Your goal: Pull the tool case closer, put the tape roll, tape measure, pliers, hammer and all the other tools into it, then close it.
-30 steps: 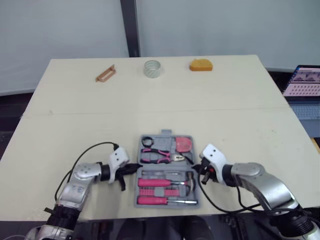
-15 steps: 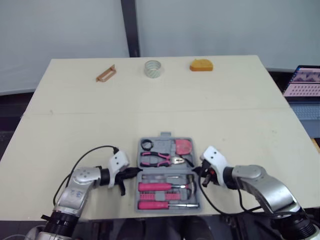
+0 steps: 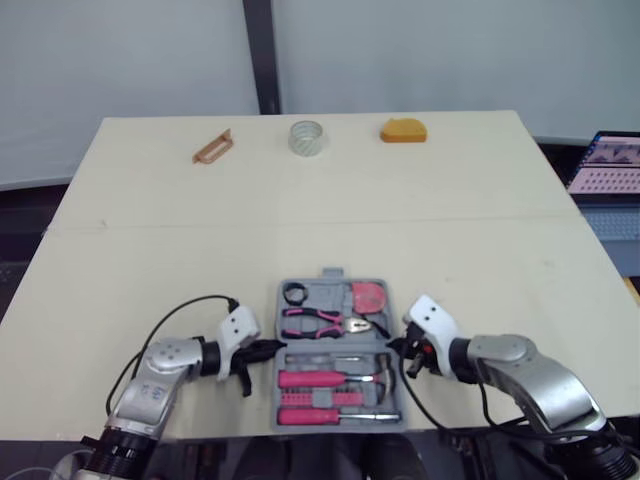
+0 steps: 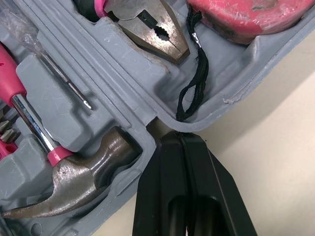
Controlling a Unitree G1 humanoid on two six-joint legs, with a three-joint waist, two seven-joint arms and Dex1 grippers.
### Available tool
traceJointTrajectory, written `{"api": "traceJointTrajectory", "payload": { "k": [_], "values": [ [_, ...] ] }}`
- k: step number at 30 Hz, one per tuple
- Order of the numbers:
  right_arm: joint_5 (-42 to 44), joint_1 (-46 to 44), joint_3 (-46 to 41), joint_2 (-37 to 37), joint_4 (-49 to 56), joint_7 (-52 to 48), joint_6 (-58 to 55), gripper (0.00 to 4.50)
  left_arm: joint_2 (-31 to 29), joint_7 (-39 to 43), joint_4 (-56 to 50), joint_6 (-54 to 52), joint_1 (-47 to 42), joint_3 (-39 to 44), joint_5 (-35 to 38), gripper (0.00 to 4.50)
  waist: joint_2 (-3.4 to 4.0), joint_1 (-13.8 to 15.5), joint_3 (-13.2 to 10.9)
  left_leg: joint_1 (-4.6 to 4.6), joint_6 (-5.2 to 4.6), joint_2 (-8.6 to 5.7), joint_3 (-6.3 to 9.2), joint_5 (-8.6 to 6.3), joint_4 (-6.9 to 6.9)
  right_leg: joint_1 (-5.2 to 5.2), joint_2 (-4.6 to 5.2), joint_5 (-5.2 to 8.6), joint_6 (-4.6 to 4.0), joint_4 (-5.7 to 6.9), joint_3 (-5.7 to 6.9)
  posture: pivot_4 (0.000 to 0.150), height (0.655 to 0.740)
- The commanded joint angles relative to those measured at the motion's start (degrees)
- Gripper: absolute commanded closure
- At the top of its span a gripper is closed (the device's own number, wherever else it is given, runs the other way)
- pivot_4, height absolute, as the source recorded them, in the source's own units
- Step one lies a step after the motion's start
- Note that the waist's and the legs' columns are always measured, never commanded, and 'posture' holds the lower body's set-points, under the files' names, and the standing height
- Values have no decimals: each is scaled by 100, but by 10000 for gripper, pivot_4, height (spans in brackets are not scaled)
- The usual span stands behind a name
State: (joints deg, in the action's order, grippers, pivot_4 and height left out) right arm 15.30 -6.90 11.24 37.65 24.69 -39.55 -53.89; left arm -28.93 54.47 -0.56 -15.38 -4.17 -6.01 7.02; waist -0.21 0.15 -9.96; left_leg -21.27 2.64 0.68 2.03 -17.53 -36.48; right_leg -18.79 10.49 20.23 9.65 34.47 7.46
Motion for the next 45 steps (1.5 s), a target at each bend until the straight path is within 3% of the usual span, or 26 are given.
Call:
{"api": "traceJointTrajectory", "payload": {
  "k": [1,9,23,28,36,45],
  "values": [
    [214,14,3,-51,386,-75,28,44479,65,91,-309,19,64,-221,166,45000,0,0,0,0,0,0,0,0,0,0,0,0,0,0,0,1500,7400],
    [213,28,-34,-36,387,-79,6,44479,-12,106,-279,73,116,-150,157,45000,0,2,0,0,0,0,-1,0,0,0,0,0,0,0,-1,1500,7400],
    [353,35,-500,283,192,-109,164,44479,-686,131,346,591,-98,889,476,45000,0,-4,0,1,0,0,-1,0,1,0,0,0,0,-2,-1,1500,7400],
    [610,76,-874,425,187,-233,186,44479,-909,925,-703,303,396,1563,1847,45000,-1,-7,-1,-1,1,3,-2,-2,2,0,0,0,0,-4,0,1500,7400],
    [1150,-428,-1285,227,-222,-258,31,44479,-1031,1197,-2201,31,1485,1692,2679,45000,1,-16,-2,5,1,6,-12,-2,6,1,-1,0,0,-7,-9,1500,7400],
    [1309,-990,-1216,-100,-943,-303,47,44479,-542,1159,-1577,1506,1714,549,1424,45000,1,55,-2,4,-3,4,-17,-4,2,4,-2,-1,-2,-15,-12,1500,7400]
  ]
}}
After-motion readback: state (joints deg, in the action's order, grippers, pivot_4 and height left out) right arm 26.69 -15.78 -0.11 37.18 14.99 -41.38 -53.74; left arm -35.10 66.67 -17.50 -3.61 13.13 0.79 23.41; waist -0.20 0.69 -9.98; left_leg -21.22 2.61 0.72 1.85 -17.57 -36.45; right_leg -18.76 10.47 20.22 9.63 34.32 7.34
